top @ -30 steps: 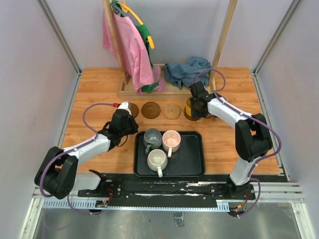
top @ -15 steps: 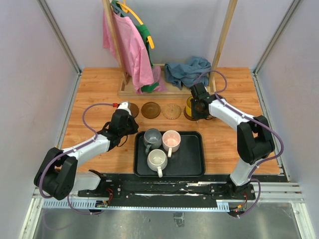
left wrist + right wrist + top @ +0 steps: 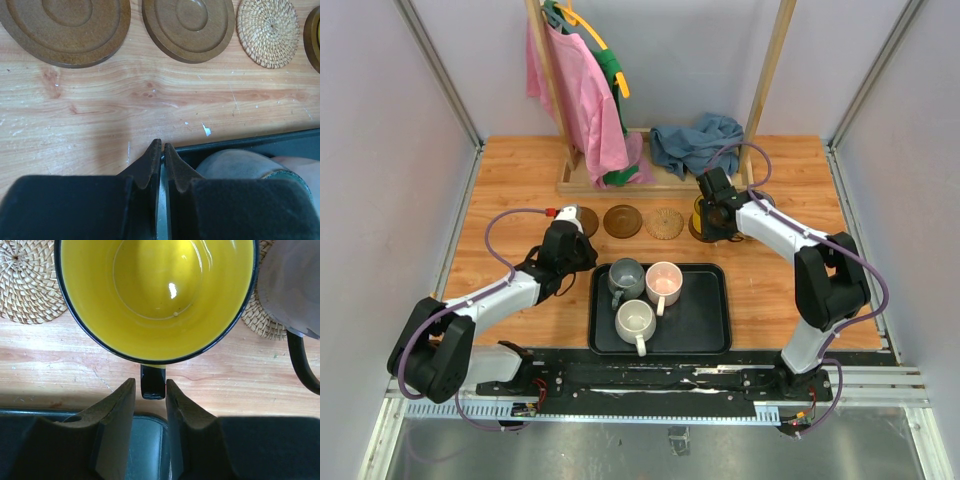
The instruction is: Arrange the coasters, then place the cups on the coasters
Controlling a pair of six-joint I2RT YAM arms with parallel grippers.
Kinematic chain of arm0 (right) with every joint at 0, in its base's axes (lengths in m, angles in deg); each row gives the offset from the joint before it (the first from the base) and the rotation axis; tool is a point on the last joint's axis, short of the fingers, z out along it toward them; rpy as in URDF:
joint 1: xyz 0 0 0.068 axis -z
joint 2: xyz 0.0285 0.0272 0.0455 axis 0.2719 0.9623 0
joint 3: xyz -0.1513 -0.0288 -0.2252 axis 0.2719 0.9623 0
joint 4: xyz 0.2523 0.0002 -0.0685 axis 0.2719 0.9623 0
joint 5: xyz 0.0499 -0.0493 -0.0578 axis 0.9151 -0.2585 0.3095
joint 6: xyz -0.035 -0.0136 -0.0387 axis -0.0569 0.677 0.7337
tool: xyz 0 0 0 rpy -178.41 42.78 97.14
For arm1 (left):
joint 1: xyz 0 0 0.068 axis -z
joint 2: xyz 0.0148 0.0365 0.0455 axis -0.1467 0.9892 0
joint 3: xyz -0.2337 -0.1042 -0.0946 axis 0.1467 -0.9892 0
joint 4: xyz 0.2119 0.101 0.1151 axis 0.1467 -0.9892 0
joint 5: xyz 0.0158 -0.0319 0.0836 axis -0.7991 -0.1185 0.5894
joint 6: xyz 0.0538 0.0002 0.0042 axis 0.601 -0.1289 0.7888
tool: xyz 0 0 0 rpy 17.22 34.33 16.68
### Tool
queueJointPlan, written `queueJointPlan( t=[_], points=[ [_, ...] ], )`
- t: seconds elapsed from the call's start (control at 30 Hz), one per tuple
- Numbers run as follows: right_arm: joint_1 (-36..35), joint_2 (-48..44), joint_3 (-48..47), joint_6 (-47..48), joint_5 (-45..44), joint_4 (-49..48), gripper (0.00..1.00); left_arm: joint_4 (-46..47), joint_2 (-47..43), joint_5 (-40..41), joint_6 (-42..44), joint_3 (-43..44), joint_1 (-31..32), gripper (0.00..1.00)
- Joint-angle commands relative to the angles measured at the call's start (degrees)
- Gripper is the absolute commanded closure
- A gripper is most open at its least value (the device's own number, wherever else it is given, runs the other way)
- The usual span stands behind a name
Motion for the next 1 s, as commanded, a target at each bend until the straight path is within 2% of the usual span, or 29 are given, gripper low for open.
queueJointPlan(
  t=[0.0,0.03,0.13,0.37,0.53,0.6,0.67,0.97],
  points=[
    [-1.3,-2.6,1.0,-1.3,-3.1,2.2,0.66,0.4,-1.2,-0.2,-0.2,-0.6,0.4,0.9],
    [-1.5,-2.9,1.3,-1.4,-3.3,2.2,0.63,0.4,-1.2,-0.2,-0.2,-0.7,0.4,0.9],
    [-2.0,-4.1,2.0,-2.0,-4.2,2.4,0.42,0.4,-1.1,-0.2,-0.2,-0.6,0.4,0.9],
    [-5.8,-10.2,3.4,-3.9,-7.6,5.2,0.32,0.1,-1.8,0.1,-0.1,-0.6,0.4,0.9],
    [-13.8,-17.3,4.5,-6.9,-10.1,8.3,0.22,0.1,-2.5,0.0,0.0,-0.8,0.5,0.9],
    [-16.8,-19.3,5.8,-9.2,-10.2,8.9,0.15,0.0,-2.8,-0.3,0.0,-1.1,0.5,0.9],
    [-19.7,-21.0,7.6,-11.5,-9.9,8.5,0.01,0.1,-3.2,-0.7,0.1,-1.4,0.4,0.9],
    [-29.6,-20.7,9.9,-16.3,-11.4,6.8,0.02,-0.3,-4.7,-0.8,0.8,-2.2,0.5,0.89]
  ],
)
